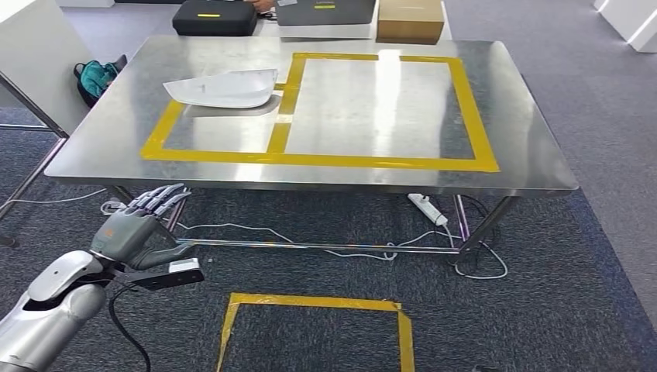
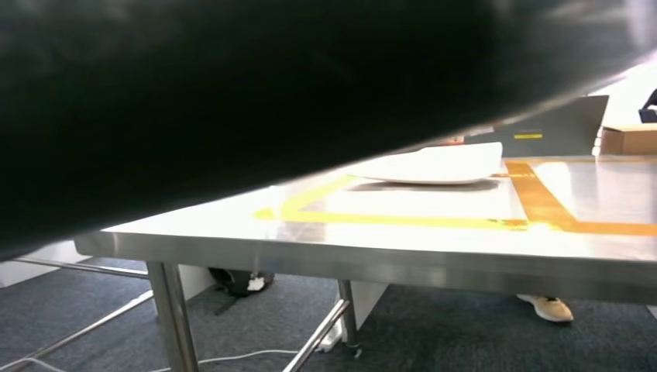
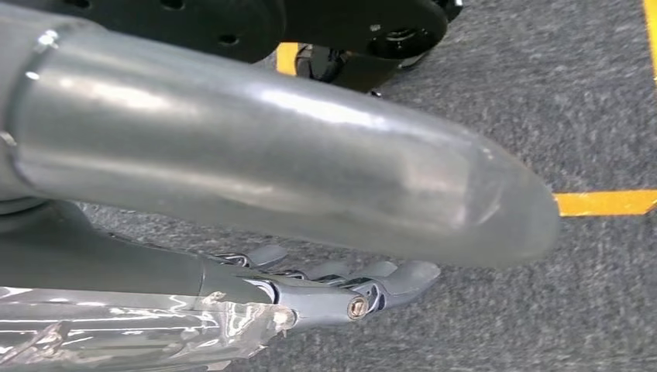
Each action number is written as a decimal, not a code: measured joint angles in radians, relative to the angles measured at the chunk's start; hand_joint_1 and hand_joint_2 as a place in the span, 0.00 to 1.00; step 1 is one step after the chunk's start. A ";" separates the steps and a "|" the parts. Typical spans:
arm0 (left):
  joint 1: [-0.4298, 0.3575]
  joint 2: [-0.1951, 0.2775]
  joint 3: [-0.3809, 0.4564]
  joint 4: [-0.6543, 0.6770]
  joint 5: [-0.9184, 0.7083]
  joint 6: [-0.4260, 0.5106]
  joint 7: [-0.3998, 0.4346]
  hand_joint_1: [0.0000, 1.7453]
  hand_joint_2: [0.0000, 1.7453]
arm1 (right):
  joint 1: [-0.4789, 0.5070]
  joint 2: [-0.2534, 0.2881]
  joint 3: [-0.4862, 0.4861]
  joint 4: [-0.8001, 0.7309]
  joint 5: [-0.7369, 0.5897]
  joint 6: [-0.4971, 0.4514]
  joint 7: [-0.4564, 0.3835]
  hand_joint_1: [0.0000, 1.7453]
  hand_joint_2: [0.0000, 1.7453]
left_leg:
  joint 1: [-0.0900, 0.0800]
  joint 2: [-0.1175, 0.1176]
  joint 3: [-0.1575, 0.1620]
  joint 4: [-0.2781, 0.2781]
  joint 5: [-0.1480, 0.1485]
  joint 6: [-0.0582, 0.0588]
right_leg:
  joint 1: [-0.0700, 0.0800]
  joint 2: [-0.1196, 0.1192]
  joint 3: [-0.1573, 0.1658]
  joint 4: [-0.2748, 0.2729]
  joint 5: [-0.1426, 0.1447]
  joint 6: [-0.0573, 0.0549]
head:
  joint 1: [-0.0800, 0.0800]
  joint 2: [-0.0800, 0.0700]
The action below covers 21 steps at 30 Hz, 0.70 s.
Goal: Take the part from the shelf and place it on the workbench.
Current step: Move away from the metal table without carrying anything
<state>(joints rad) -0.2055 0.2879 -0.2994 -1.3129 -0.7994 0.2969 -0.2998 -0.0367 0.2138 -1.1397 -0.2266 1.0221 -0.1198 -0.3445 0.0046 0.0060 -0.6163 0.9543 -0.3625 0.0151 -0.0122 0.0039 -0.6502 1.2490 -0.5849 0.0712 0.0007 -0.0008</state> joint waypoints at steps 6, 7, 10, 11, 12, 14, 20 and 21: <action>-0.003 0.000 0.001 0.003 0.000 -0.001 0.000 0.00 0.00 | -0.003 -0.004 -0.001 -0.002 0.001 -0.001 0.001 0.00 0.00 | 0.009 -0.005 -0.033 0.021 0.032 -0.040 | -0.001 0.019 0.139 -0.234 0.085 -0.014 | -0.004 0.000; -0.004 0.000 0.001 0.004 0.001 -0.001 0.000 0.00 0.00 | -0.002 -0.004 -0.001 -0.003 0.001 -0.001 0.002 0.00 0.00 | 0.011 -0.006 -0.036 0.021 0.037 -0.046 | -0.002 0.019 0.131 -0.231 0.088 -0.025 | -0.005 0.000; -0.004 0.001 0.001 0.007 0.001 -0.001 0.000 0.00 0.00 | -0.002 -0.005 -0.001 -0.005 0.002 -0.001 0.003 0.00 0.00 | 0.014 -0.006 -0.065 0.080 -0.038 -0.058 | -0.002 0.015 0.101 -0.228 0.114 -0.057 | -0.008 0.000; -0.004 0.001 0.001 0.007 0.001 -0.001 0.000 0.00 0.00 | -0.002 -0.005 -0.002 -0.005 0.002 -0.001 0.003 0.00 0.00 | 0.014 -0.006 -0.083 0.138 -0.094 -0.059 | 0.000 0.014 0.088 -0.228 0.125 -0.063 | -0.010 0.000; -0.004 0.000 0.001 0.008 0.001 -0.001 0.001 0.00 0.00 | -0.002 -0.005 -0.002 -0.005 0.002 -0.001 0.003 0.00 0.00 | 0.014 -0.006 -0.100 0.207 -0.145 -0.060 | 0.001 0.014 0.072 -0.228 0.136 -0.067 | -0.010 0.000; -0.004 0.000 0.001 0.011 0.001 -0.001 0.002 0.00 0.00 | -0.001 -0.006 -0.002 -0.006 0.003 -0.001 0.003 0.00 0.00 | 0.012 -0.006 -0.109 0.308 -0.188 -0.058 | 0.006 0.013 0.039 -0.227 0.160 -0.069 | -0.011 0.000; -0.012 -0.002 0.001 0.015 0.001 -0.001 0.002 0.00 0.00 | -0.002 -0.006 -0.004 -0.007 0.003 -0.001 0.003 0.00 0.00 | -0.005 -0.006 0.130 0.046 -0.142 -0.026 | 0.014 0.012 -0.026 -0.227 0.227 -0.055 | -0.011 0.000; -0.014 -0.003 0.001 0.015 0.001 -0.001 0.002 0.00 0.00 | -0.001 -0.006 -0.005 -0.008 0.004 0.000 0.003 0.00 0.00 | -0.009 -0.006 0.144 0.018 -0.149 -0.023 | 0.014 0.011 -0.028 -0.231 0.237 -0.049 | -0.012 0.000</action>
<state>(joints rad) -0.2197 0.2852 -0.2982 -1.2974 -0.7982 0.2963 -0.2979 -0.0379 0.2077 -1.1443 -0.2341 1.0257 -0.1202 -0.3414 -0.0043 -0.0003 -0.4722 0.9723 -0.5114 -0.0083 0.0015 0.0150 -0.6783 1.0179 -0.3474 0.0222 -0.0109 -0.0008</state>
